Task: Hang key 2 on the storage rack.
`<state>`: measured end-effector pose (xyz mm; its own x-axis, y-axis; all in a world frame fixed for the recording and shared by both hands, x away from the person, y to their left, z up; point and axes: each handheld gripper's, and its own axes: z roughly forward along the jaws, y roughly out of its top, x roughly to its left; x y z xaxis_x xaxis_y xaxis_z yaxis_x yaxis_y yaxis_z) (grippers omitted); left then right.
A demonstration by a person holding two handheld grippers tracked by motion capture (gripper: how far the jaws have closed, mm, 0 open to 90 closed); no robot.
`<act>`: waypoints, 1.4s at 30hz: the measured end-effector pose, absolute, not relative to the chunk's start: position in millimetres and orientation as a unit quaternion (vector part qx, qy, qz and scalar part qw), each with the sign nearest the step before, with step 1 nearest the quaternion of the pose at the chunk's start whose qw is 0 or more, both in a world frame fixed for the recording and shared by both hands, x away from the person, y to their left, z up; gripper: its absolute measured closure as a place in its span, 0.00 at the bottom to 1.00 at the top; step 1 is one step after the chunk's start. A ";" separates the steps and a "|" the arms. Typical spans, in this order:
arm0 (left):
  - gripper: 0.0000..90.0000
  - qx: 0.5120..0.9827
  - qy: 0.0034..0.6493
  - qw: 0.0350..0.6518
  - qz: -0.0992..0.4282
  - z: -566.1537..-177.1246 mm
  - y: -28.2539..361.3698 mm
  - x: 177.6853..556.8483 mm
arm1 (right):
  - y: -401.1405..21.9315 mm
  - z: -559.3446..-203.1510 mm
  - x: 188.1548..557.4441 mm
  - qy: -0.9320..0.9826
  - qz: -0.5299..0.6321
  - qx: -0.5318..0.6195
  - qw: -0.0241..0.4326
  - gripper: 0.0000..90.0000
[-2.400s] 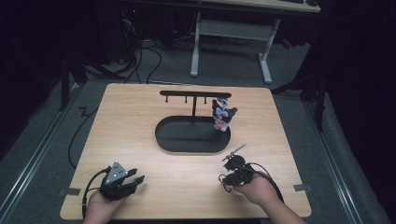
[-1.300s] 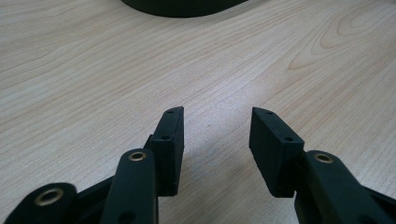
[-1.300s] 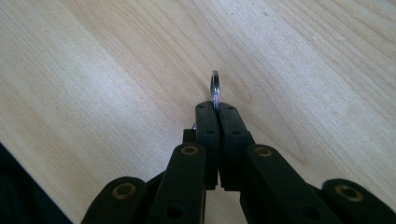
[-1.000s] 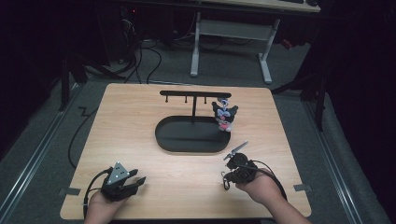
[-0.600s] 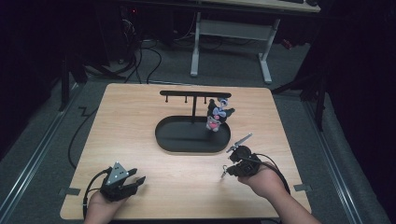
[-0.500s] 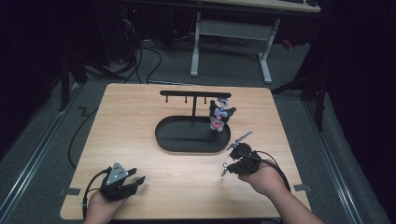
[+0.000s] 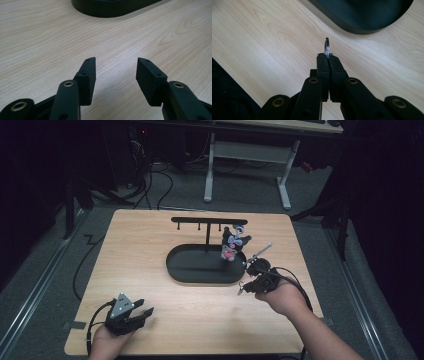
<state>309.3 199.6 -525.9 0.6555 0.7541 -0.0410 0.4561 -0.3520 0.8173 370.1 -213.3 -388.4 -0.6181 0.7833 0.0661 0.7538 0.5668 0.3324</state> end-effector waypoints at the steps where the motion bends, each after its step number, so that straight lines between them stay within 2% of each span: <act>1: 0.56 0.803 0.377 0.427 0.174 -526.0 199.7 309.4 | -212.8 -386.2 373.3 0.885 0.170 0.432 0.044 0.99; 27: 0.56 0.800 0.379 0.434 0.169 -525.7 204.4 309.4 | -179.8 -349.8 441.8 0.882 0.176 0.434 0.057 0.99; 42: 0.56 0.801 0.377 0.434 0.168 -526.2 204.4 309.9 | -168.7 -332.6 465.3 0.880 0.184 0.434 0.064 0.99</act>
<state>309.9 204.4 -526.2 0.6589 0.7500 -0.0584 0.4587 -0.3390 0.8214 465.3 -168.7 -332.6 -0.6147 0.7874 0.0460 0.7401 0.5556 0.3788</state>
